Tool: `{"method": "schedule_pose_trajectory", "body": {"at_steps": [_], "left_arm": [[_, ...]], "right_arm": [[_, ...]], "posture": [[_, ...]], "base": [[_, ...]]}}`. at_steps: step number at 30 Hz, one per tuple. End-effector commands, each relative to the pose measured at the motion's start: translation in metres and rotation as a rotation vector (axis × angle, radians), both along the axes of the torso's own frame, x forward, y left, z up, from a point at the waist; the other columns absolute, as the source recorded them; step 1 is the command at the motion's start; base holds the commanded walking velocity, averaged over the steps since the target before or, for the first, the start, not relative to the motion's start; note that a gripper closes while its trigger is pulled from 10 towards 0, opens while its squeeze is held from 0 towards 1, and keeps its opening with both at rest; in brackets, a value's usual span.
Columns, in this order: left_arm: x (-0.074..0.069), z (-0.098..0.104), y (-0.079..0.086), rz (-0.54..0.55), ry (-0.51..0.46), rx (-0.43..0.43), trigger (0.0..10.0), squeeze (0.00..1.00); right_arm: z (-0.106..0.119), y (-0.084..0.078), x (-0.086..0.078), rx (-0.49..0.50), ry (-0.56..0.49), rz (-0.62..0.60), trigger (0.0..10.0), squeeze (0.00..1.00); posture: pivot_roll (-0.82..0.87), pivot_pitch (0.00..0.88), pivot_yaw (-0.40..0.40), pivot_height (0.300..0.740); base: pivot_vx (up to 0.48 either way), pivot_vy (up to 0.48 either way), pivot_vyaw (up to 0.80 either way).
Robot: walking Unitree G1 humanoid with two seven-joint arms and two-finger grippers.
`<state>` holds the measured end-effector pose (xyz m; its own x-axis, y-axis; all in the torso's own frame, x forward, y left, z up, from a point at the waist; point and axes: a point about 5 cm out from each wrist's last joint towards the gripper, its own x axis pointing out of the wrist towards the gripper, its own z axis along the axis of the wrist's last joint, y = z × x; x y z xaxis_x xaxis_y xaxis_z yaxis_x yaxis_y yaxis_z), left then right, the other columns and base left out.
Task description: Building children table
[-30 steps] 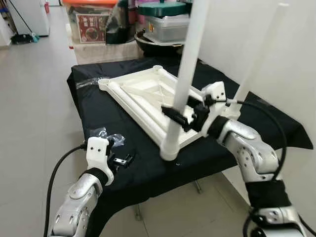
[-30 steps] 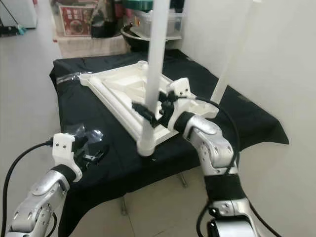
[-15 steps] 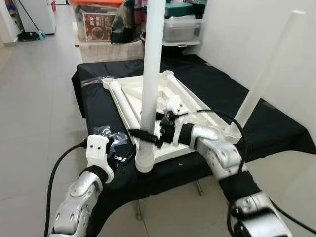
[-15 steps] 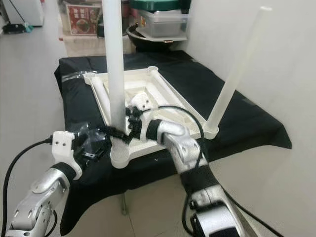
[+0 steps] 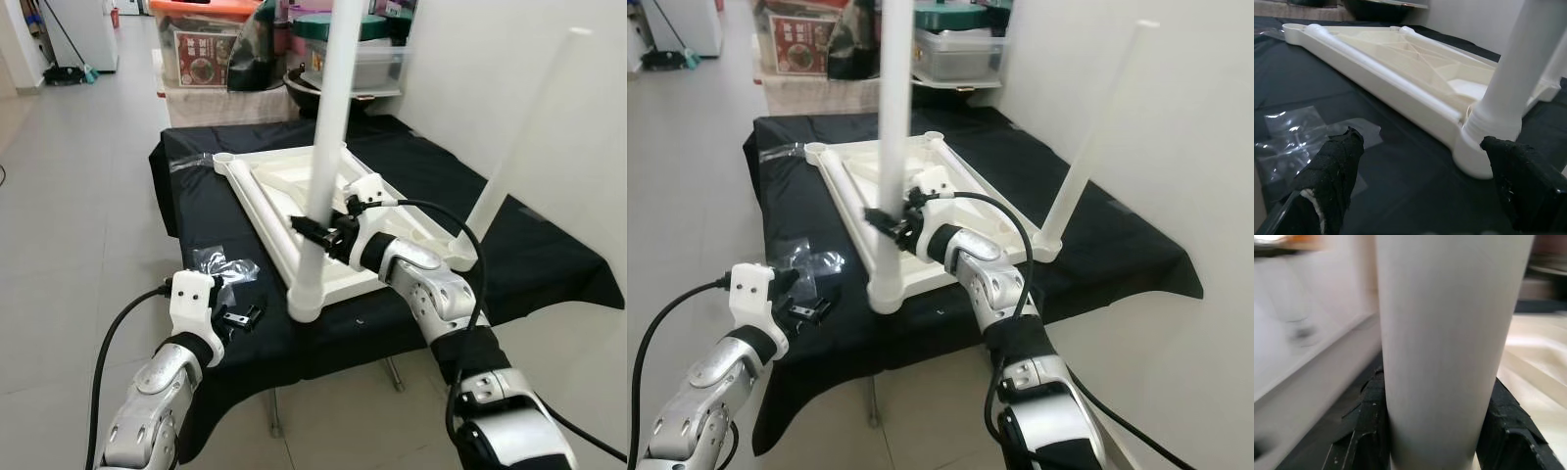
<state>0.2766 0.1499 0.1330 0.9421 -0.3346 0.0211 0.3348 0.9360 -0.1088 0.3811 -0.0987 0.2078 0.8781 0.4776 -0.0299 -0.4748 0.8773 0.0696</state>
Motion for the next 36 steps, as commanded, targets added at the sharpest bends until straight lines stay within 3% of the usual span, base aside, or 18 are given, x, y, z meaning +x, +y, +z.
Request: {"method": "schedule_pose_trajectory", "body": {"at_steps": [1, 2, 3, 5, 8, 9, 14, 16, 17, 19, 20, 21, 26, 29, 31, 34, 35, 36], "left_arm": [[-0.001, -0.004, 0.001, 0.007, 0.013, 0.005, 10.0, 0.00], [-0.001, -0.004, 0.001, 0.007, 0.013, 0.005, 10.0, 0.00], [-0.001, -0.004, 0.002, 0.009, 0.014, 0.005, 10.0, 0.00], [-0.001, -0.004, 0.001, 0.004, 0.015, 0.006, 10.0, 0.00], [-0.001, -0.004, 0.001, 0.001, 0.015, 0.007, 10.0, 0.00], [0.000, -0.004, 0.001, -0.001, 0.015, 0.009, 10.0, 0.00], [0.002, -0.003, 0.001, -0.003, 0.011, 0.010, 10.0, 0.00], [0.003, -0.002, 0.001, -0.004, 0.009, 0.010, 10.0, 0.00], [0.003, -0.002, 0.000, -0.004, 0.008, 0.009, 10.0, 0.00], [0.003, -0.002, 0.000, -0.004, 0.008, 0.008, 10.0, 0.00], [0.003, -0.002, 0.000, -0.004, 0.008, 0.007, 10.0, 0.00], [0.003, -0.003, 0.000, -0.005, 0.008, 0.006, 10.0, 0.00], [0.002, -0.003, -0.001, -0.009, 0.006, 0.003, 10.0, 0.00], [0.003, -0.002, -0.002, -0.011, 0.004, 0.003, 10.0, 0.00], [0.004, -0.002, -0.003, -0.014, 0.001, 0.001, 10.0, 0.00], [0.004, -0.002, -0.004, -0.014, 0.000, 0.001, 10.0, 0.00], [0.005, -0.002, -0.004, -0.015, -0.001, 0.000, 10.0, 0.00], [0.005, -0.001, -0.005, -0.015, -0.002, 0.000, 10.0, 0.00]], "right_arm": [[-0.037, -0.048, -0.008, -0.068, 0.172, -0.547, 0.0, 0.00], [-0.037, -0.048, -0.008, -0.068, 0.172, -0.547, 0.0, 0.00], [-0.040, -0.051, -0.016, -0.079, 0.177, -0.634, 0.0, 0.00], [-0.036, -0.040, -0.027, -0.082, 0.141, -0.635, 0.0, 0.00], [-0.035, -0.033, -0.028, -0.085, 0.147, -0.597, 0.0, 0.00], [-0.035, -0.025, -0.028, -0.092, 0.150, -0.538, 10.0, 0.00], [-0.035, -0.017, -0.027, -0.066, 0.154, -0.472, 10.0, 0.00], [-0.033, -0.016, -0.026, -0.026, 0.136, -0.448, 10.0, 0.07], [-0.028, -0.016, -0.025, 0.012, 0.113, -0.428, 10.0, 1.00], [-0.019, -0.015, -0.023, 0.060, 0.076, -0.358, 10.0, 1.00], [-0.006, -0.014, -0.021, 0.110, 0.037, -0.271, 10.0, 0.40], [0.009, -0.015, -0.022, 0.139, -0.028, -0.147, 10.0, 0.00], [0.029, -0.027, -0.026, 0.093, -0.162, 0.023, 10.0, 0.00], [0.029, -0.031, -0.026, 0.047, -0.181, 0.090, 10.0, 0.00], [0.026, -0.034, -0.026, 0.001, -0.186, 0.212, 10.0, 0.00], [0.020, -0.035, -0.024, -0.026, -0.180, 0.254, 10.0, 0.00], [0.013, -0.034, -0.022, -0.060, -0.167, 0.308, 9.8, 0.00], [0.007, -0.034, -0.020, -0.089, -0.163, 0.352, 8.4, 0.00]], "posture": [[0.00, 0.000, -0.105, 0.740], [0.00, 0.000, -0.105, 0.740], [0.00, 0.000, -0.105, 0.740], [-0.01, 0.000, -0.095, 0.740], [-0.01, 0.000, -0.092, 0.740], [-0.01, 0.000, -0.087, 0.740], [-0.01, 0.000, -0.087, 0.740], [-0.01, 0.000, -0.086, 0.740], [-0.01, 0.000, -0.086, 0.740], [-0.02, 0.000, -0.087, 0.740], [-0.02, 0.000, -0.086, 0.740], [-0.02, 0.000, -0.086, 0.740], [-0.03, 0.000, -0.085, 0.740], [-0.03, 0.000, -0.085, 0.740], [-0.03, 0.000, -0.089, 0.740], [-0.02, 0.000, -0.092, 0.740], [-0.02, 0.000, -0.094, 0.740], [-0.01, 0.000, -0.099, 0.740]], "base": [[0.000, 0.000, 0.00], [0.000, 0.000, 0.00], [0.000, 0.000, 0.00], [0.000, 0.000, 0.00], [0.000, 0.000, 0.00], [0.000, 0.000, 0.00], [0.000, 0.000, 0.00], [0.000, 0.000, 0.00], [0.000, 0.000, 0.00], [0.000, 0.000, 0.00], [0.000, 0.000, 0.00], [0.000, 0.000, 0.00], [0.000, 0.000, 0.00], [0.000, 0.000, 0.00], [0.000, 0.000, 0.00], [0.000, 0.000, 0.00], [0.000, 0.000, 0.00], [0.000, 0.000, 0.00]]}}
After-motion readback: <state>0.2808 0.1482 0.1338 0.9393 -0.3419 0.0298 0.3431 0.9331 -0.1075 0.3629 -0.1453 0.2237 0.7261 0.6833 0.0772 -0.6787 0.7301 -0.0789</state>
